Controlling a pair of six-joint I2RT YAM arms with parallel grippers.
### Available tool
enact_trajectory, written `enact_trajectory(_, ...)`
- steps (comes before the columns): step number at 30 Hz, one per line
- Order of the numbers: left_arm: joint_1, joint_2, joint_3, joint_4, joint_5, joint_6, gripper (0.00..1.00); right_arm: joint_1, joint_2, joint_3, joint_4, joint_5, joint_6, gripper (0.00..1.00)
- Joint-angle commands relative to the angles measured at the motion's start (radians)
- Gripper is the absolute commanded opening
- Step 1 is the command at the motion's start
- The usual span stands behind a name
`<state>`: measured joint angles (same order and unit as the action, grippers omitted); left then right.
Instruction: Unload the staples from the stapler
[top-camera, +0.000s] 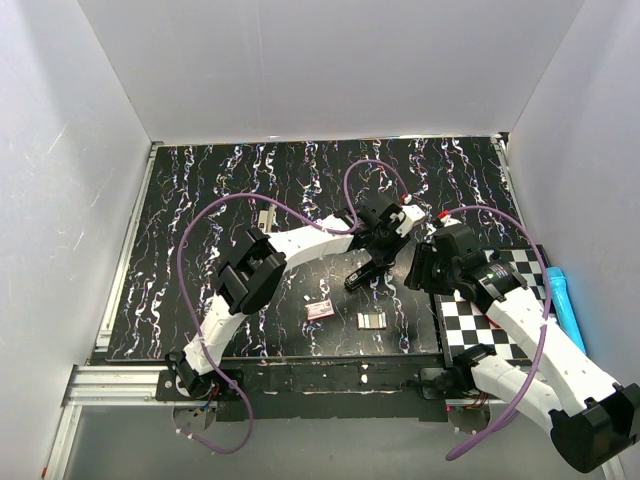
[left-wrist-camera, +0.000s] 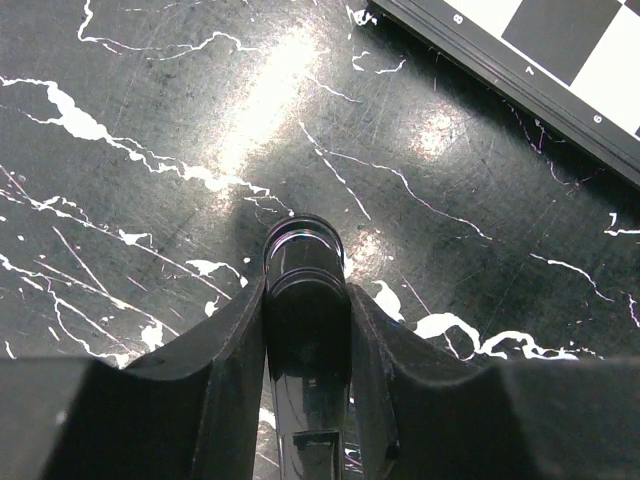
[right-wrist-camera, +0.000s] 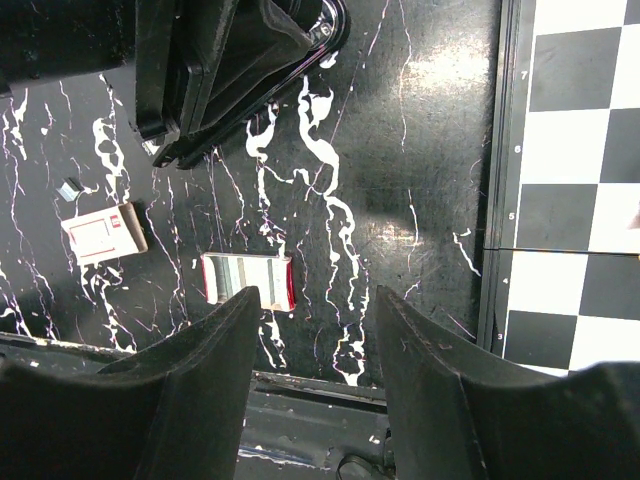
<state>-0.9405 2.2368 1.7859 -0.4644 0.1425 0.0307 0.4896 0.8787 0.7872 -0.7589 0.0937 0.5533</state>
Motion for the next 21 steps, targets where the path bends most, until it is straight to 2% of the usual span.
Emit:
enact_trajectory(1, -0.007, -0.032, 0.018, -0.022, -0.024, 0.008, 0.1, 0.001, -0.023, -0.006, 0.013, 0.0, 0.008, 0.57)
enact_trajectory(3, -0.007, -0.055, 0.009, -0.02, -0.027, 0.014, 0.0, 0.003, -0.035, 0.003, 0.007, 0.008, 0.005, 0.57)
enact_trajectory(9, -0.007, -0.184, -0.059, -0.011, -0.012, 0.052, 0.0, 0.003, -0.063, 0.046, -0.029, 0.015, -0.007, 0.55)
enact_trajectory(15, -0.007, -0.376, -0.149, 0.02, 0.051, 0.086, 0.0, 0.003, -0.081, 0.101, -0.053, 0.006, -0.041, 0.52)
enact_trajectory(21, 0.003, -0.531, -0.212, 0.012, 0.167, 0.106, 0.0, 0.004, -0.077, 0.168, -0.048, -0.084, -0.113, 0.49)
